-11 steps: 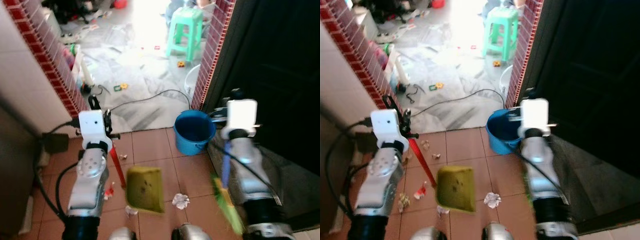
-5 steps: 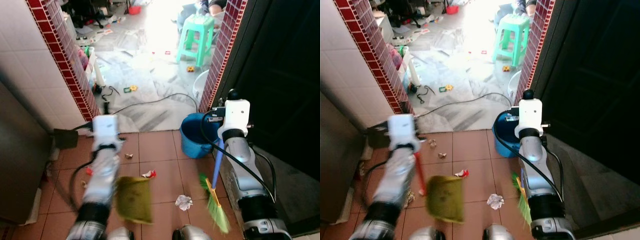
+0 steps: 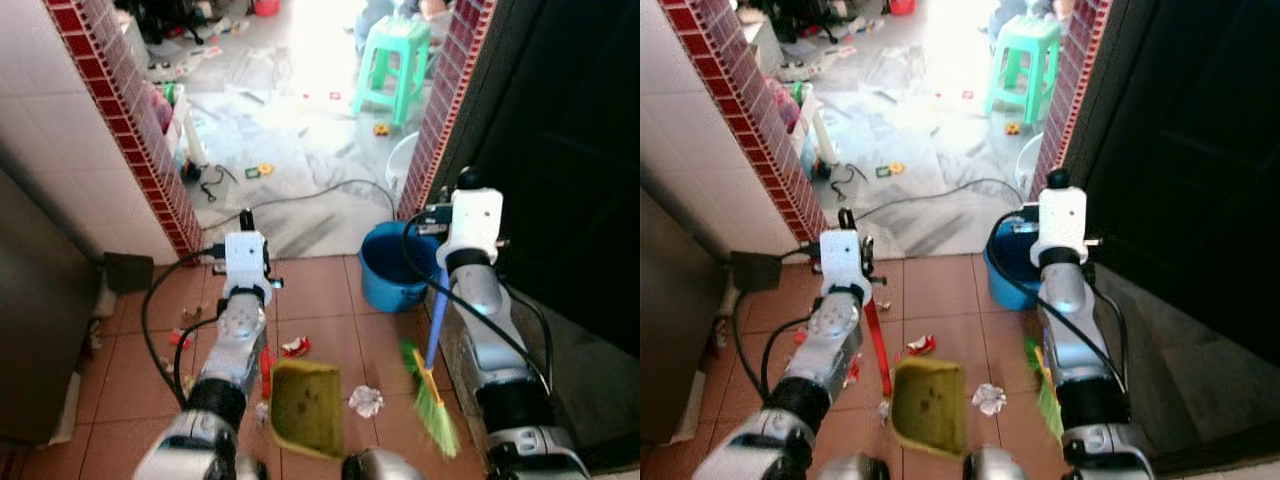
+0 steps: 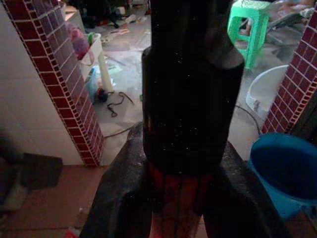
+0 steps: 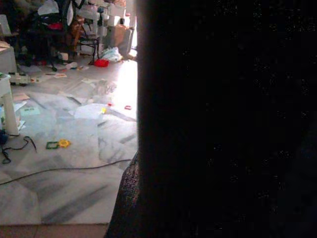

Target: Sweep floor

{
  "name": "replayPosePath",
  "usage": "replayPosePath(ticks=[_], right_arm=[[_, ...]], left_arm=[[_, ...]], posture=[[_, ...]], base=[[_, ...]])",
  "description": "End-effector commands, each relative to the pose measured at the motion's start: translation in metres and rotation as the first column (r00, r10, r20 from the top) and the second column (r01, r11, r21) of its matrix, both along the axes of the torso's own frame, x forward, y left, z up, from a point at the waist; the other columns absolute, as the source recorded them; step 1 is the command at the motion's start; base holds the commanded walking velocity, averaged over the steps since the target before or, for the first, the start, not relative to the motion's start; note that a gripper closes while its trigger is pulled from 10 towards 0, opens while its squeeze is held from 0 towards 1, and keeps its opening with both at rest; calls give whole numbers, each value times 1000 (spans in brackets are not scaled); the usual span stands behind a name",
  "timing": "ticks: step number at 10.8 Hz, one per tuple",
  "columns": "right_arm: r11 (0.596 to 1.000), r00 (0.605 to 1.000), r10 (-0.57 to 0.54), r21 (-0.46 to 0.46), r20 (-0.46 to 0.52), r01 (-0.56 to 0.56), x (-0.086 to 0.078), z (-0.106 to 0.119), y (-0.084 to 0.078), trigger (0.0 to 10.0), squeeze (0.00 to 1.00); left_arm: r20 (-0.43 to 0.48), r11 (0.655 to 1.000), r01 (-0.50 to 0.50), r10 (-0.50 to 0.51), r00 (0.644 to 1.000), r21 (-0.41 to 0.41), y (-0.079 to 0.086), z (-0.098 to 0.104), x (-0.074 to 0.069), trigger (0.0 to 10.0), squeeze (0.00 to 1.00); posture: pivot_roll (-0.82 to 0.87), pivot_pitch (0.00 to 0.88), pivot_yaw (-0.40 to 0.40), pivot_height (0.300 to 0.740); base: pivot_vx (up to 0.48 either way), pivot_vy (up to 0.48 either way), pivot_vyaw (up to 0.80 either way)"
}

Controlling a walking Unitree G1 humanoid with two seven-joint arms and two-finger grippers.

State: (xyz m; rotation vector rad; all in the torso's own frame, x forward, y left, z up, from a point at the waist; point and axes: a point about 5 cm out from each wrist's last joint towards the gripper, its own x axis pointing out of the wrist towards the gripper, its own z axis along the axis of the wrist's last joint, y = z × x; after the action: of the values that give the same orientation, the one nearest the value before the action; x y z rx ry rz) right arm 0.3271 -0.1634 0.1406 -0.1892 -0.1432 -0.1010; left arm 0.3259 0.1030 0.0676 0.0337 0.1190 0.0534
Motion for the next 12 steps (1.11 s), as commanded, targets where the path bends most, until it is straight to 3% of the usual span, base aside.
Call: replayPosePath(ticks=[1,6,9,11,12], right_arm=[[1000,1000,-15,6,9,15,4,6,0,10000,0],[971,995,-31,235,-94,52,10,-2,6,10000,0],[911,995,57,412,-80,-19,22,23,26,10000,0],[900,993,116,427,-32,-91,26,44,33,10000,0],[923,989,149,354,24,-148,27,56,33,10000,0]], left_arm=[[31,999,-1,0,1000,45,-1,4,3,10000,0],[-32,999,45,-44,999,17,-14,-5,8,10000,0],[-32,999,40,-39,999,17,-15,-6,9,10000,0],[-33,999,37,-37,999,11,-15,-7,9,10000,0],[-26,999,39,-39,999,14,-15,-5,10,10000,0]], posture=[[-124,63,5,740],[-147,71,5,740],[-152,69,1,740],[-151,66,2,740],[-151,60,5,740]], base=[[0,0,0],[0,0,0],[0,0,0],[0,0,0],[0,0,0]])
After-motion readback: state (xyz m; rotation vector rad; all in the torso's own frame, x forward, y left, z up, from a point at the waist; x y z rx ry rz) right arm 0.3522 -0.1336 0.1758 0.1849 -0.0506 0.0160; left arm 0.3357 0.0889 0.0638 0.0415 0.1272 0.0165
